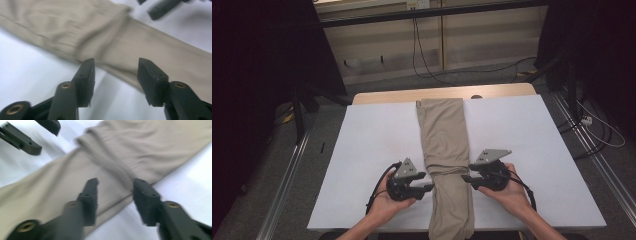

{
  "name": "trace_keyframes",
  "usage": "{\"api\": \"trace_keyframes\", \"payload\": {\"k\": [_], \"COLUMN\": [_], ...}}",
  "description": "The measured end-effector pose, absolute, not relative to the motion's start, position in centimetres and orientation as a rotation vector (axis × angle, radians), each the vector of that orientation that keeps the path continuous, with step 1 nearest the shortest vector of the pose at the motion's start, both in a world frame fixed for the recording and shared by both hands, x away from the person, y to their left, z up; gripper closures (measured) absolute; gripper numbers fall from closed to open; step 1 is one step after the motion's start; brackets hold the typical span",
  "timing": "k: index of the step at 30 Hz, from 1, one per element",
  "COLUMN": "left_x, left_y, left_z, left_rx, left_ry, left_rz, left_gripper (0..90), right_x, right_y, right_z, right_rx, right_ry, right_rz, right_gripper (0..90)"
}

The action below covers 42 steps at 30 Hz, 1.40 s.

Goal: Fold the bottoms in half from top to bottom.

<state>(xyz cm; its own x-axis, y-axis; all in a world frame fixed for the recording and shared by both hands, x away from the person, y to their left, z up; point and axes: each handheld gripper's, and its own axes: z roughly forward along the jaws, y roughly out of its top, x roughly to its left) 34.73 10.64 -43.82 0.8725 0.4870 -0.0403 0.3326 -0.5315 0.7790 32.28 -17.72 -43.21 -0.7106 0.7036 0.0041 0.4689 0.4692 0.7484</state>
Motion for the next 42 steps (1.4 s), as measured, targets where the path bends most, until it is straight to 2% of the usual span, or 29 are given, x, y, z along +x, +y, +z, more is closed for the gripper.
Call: {"api": "trace_keyframes", "payload": {"k": [3,6,9,11,12,14,17,19,21,27,33,42], "left_x": [36.9,38.0,38.6,38.9,39.0,39.3,39.8,39.9,39.7,39.4,38.2,33.4], "left_y": [10.1,9.8,9.9,10.0,10.0,9.8,9.2,8.8,8.6,8.5,9.7,10.6], "left_z": [-44.2,-44.6,-44.8,-44.7,-44.6,-44.2,-44.6,-45.2,-45.6,-45.1,-43.2,-41.9], "left_rx": [2.166,2.172,2.146,2.131,2.126,2.124,2.126,2.139,2.158,2.147,2.087,2.092], "left_ry": [0.635,0.629,0.644,0.655,0.650,0.635,0.614,0.601,0.592,0.629,0.614,0.524], "left_rz": [0.268,0.279,0.257,0.263,0.265,0.310,0.324,0.260,0.248,0.232,0.134,0.040], "left_gripper": [44.5,44.3,43.8,45.4,49.9,54.8,61.6,64.0,65.2,85.5,86.7,86.6], "right_x": [34.0,35.1,35.3,35.3,35.4,35.7,36.1,36.1,36.1,36.1,34.9,29.8], "right_y": [-17.1,-16.6,-16.4,-16.5,-16.6,-16.7,-16.8,-16.9,-16.9,-17.0,-17.3,-17.9], "right_z": [-43.6,-44.3,-44.6,-44.4,-44.3,-44.4,-44.4,-44.5,-44.6,-44.5,-42.8,-41.3], "right_rx": [0.981,0.973,0.973,0.972,0.983,0.999,1.022,1.025,1.032,1.056,1.057,1.001], "right_ry": [2.410,2.413,2.392,2.376,2.373,2.368,2.361,2.359,2.358,2.362,2.374,2.424], "right_rz": [1.048,1.022,1.022,1.030,1.045,1.069,1.078,1.091,1.100,1.137,1.228,1.318], "right_gripper": [43.7,46.3,57.0,72.4,78.7,81.5,82.7,82.5,82.6,85.0,85.2,85.2]}}
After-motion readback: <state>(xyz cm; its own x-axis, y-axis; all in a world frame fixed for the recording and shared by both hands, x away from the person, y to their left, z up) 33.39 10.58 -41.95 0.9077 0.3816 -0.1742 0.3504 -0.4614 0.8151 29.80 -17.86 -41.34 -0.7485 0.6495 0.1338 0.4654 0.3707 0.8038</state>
